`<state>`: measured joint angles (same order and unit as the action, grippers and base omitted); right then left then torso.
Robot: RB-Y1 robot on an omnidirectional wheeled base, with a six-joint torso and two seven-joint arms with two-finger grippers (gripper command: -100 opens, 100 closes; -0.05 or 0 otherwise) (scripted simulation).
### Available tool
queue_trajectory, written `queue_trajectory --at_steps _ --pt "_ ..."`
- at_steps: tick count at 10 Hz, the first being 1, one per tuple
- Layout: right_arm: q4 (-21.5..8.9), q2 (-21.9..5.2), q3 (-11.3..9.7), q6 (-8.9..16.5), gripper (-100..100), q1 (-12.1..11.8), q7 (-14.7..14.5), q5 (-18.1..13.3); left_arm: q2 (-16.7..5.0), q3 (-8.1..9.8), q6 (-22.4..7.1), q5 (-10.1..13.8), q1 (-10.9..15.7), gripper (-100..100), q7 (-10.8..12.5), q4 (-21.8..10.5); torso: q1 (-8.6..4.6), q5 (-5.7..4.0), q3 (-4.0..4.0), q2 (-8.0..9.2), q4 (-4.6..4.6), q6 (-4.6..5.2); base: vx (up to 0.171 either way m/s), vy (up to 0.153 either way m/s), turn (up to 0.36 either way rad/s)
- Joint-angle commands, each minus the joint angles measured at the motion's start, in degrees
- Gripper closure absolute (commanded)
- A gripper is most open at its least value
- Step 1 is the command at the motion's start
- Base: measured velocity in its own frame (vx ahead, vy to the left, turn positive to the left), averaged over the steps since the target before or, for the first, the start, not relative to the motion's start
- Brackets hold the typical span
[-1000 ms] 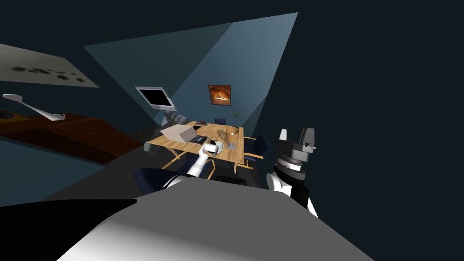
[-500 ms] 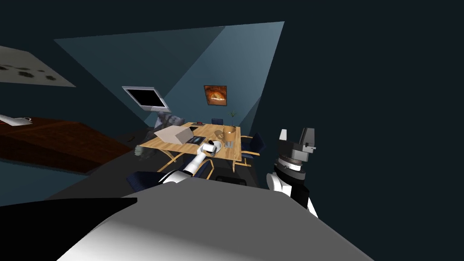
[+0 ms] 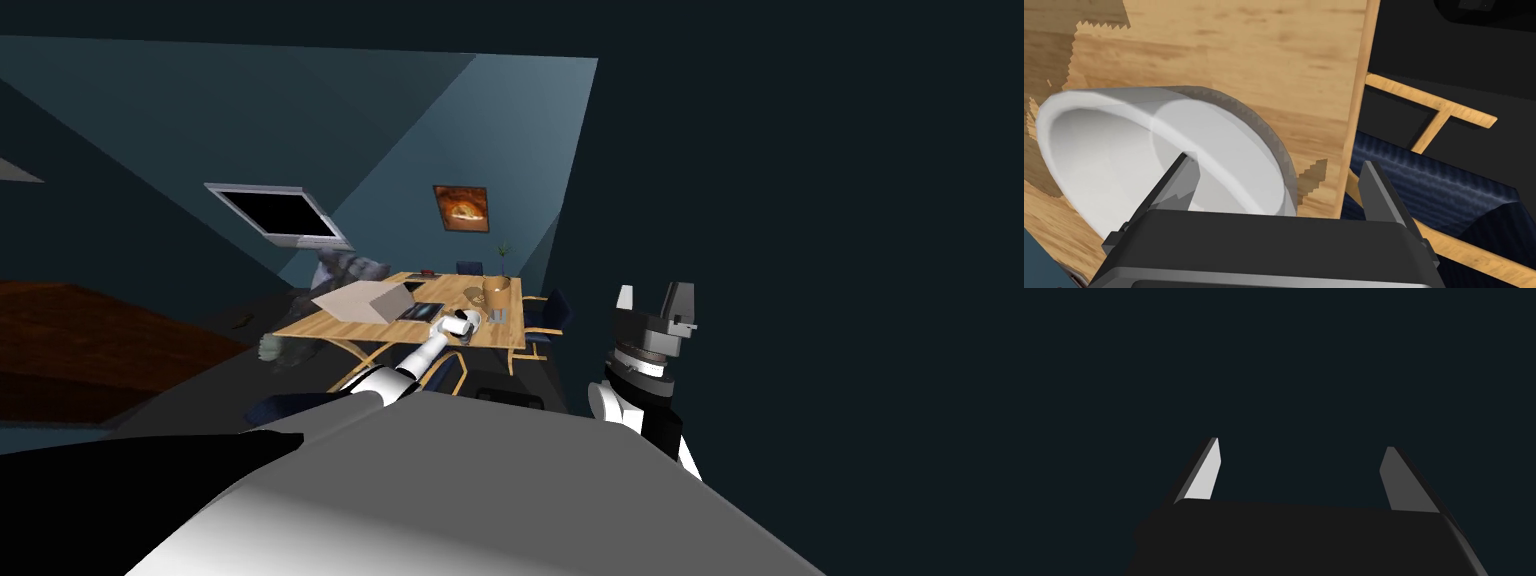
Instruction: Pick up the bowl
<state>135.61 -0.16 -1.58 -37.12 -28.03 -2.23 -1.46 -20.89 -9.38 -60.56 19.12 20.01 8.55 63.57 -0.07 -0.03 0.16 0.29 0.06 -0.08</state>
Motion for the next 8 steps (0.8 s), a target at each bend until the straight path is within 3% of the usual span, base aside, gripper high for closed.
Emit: queue_trajectory --at_steps 1,2,3,4,5,6,7,8 --pt "0.0 0.0 0.0 0.0 0 0.0 0.0 0.0 -0.9 -0.33 0.6 1.8 0.5 -100 0.2 -2.6 0.00 0.00 0.00 0.00 0.00 0.00 -0.032 -0.016 0.012" --pt "0.0 0.0 0.0 0.0 0 0.0 0.0 0.0 -3.4 -2.94 3.4 3.9 2.1 -100 1.8 -4.5 0.05 0.01 -0.05 -0.09 -0.02 -0.02 -0.065 -0.032 -0.264" --pt "0.0 0.0 0.0 0.0 0 0.0 0.0 0.0 -4.8 -2.94 3.4 5.7 2.1 -100 1.8 -6.8 -0.01 0.00 -0.02 -0.03 0.00 0.06 -0.062 -0.028 -0.186" --pt "0.0 0.0 0.0 0.0 0 0.0 0.0 0.0 -4.8 -2.94 3.4 6.3 2.1 -100 1.8 -7.1 0.02 0.00 -0.01 -0.02 0.00 -0.01 -0.026 -0.011 0.018" --pt "0.0 0.0 0.0 0.0 0 0.0 0.0 0.0 -7.2 -5.54 6.2 8.7 3.7 -100 3.4 -10.5 0.07 0.02 -0.06 -0.11 -0.02 -0.02 -0.055 -0.038 -0.271" --pt "0.0 0.0 0.0 0.0 0 0.0 0.0 0.0 -8.7 -5.54 6.2 10.2 3.7 -100 3.4 -11.7 -0.02 0.00 -0.04 -0.06 -0.01 0.05 -0.062 -0.028 -0.197" --pt "0.0 0.0 0.0 0.0 0 0.0 0.0 0.0 -8.7 -5.54 6.2 10.9 3.7 -100 3.4 -11.7 0.03 0.00 -0.01 -0.02 0.00 -0.02 -0.031 -0.008 0.022" --pt "0.0 0.0 0.0 0.0 0 0.0 0.0 0.0 -11.3 -8.14 9.0 13.1 5.3 -100 5.1 -14.2 0.09 0.02 -0.05 -0.09 -0.02 -0.03 -0.064 -0.034 -0.234"
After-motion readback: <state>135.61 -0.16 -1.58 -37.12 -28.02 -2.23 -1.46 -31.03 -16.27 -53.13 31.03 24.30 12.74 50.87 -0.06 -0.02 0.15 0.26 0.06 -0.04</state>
